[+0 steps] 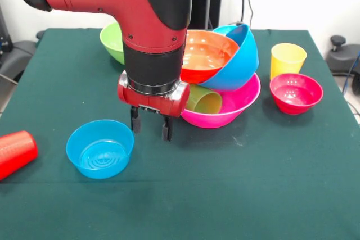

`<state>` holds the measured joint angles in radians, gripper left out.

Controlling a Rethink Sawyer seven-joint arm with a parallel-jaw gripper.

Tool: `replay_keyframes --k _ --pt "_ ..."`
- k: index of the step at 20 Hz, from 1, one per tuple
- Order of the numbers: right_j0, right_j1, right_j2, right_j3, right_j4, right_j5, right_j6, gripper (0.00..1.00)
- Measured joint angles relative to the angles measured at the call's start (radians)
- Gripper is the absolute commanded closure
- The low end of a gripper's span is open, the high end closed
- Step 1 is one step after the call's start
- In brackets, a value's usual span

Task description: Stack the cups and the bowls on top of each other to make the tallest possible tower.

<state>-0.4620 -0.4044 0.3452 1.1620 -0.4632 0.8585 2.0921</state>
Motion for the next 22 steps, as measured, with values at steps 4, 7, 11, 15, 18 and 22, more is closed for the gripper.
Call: replay_keyframes --k 4,7,11,15,18,22 --pt "0.000 -0.004 0.000 0.000 0.000 0.000 0.000 0.00" --pt "-0.001 -0.009 0.000 0.000 0.000 0.001 0.000 0.00" --pt "-0.003 -0.044 0.000 0.001 0.000 0.036 0.000 0.00" --pt "-0.007 -0.097 0.000 0.001 0.001 0.094 0.000 0.00" --pt "-0.011 -0.119 0.000 0.001 0.001 0.102 0.000 0.00" --pt "-0.024 -0.139 0.005 0.001 0.001 0.103 0.000 0.00"
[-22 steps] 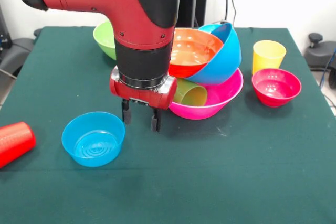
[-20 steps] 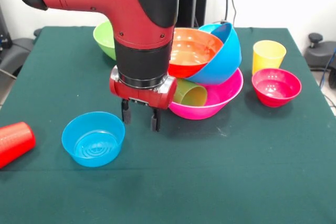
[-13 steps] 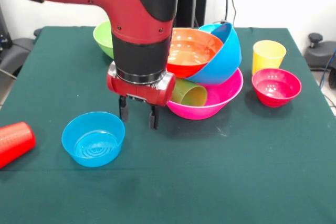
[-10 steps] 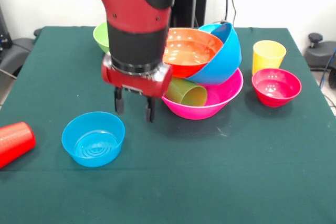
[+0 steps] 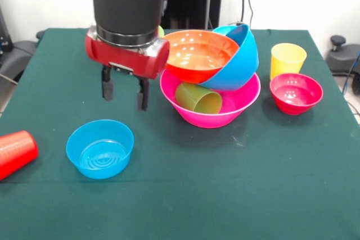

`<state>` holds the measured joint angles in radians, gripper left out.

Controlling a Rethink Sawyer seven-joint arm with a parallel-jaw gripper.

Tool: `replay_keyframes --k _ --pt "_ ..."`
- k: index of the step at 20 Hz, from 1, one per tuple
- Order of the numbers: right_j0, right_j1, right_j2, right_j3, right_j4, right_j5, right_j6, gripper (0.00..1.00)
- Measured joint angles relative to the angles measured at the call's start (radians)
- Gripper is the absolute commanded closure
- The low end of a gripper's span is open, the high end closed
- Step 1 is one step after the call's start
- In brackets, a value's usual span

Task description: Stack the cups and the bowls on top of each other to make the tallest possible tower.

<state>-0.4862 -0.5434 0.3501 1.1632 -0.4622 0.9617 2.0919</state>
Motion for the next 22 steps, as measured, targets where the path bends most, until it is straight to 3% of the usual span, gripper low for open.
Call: replay_keyframes --k 6,10,17,22 --pt "-0.044 0.021 0.038 -0.025 -0.001 0.000 -0.035 0.00" --pt "-0.069 0.075 0.066 -0.091 -0.002 0.000 -0.100 0.00" --pt "-0.081 0.239 0.101 -0.254 -0.014 -0.004 -0.256 0.00" --pt "-0.081 0.303 0.102 -0.272 -0.017 -0.038 -0.280 0.00"
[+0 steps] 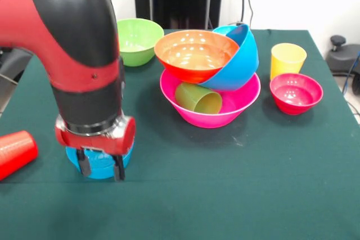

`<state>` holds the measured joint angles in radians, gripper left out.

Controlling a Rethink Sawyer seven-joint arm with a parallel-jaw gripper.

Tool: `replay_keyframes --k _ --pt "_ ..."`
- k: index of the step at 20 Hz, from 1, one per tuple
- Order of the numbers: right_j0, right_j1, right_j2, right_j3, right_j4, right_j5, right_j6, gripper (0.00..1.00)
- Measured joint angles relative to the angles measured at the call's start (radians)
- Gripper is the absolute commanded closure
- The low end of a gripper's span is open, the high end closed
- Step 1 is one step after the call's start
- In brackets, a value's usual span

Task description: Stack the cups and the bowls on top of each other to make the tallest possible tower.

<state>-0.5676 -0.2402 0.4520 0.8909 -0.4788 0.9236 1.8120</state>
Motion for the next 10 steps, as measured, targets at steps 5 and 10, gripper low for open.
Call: replay_keyframes --k 5,10 --pt "0.001 0.039 0.000 0.000 -0.002 -0.052 0.000 0.00" --pt "0.001 0.065 0.000 0.000 -0.007 -0.085 0.000 0.00"
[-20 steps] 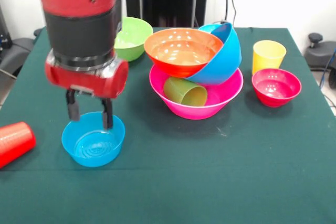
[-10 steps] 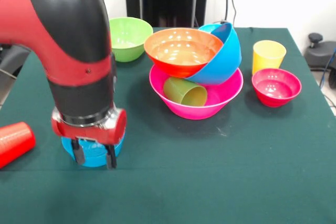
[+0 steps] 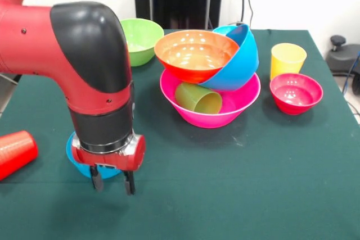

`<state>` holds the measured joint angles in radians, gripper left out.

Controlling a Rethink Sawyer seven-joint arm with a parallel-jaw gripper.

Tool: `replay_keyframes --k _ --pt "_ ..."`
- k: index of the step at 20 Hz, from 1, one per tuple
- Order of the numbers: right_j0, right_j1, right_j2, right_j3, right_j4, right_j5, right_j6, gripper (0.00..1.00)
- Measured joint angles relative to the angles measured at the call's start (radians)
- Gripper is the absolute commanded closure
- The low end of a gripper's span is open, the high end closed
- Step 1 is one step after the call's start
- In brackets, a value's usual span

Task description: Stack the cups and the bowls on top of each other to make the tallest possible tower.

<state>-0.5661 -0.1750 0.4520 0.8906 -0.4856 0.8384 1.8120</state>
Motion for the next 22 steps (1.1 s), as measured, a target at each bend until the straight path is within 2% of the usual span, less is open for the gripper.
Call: replay_keyframes --k 4,8,12,22 --pt "0.000 0.004 -0.001 0.005 -0.009 -0.018 0.000 0.00" --pt "-0.001 -0.040 -0.006 0.055 -0.009 -0.018 0.000 0.00" --pt "-0.001 -0.123 -0.009 0.124 -0.008 -0.019 0.000 0.00" --pt "-0.007 -0.250 -0.009 0.223 -0.009 -0.024 0.000 0.00"
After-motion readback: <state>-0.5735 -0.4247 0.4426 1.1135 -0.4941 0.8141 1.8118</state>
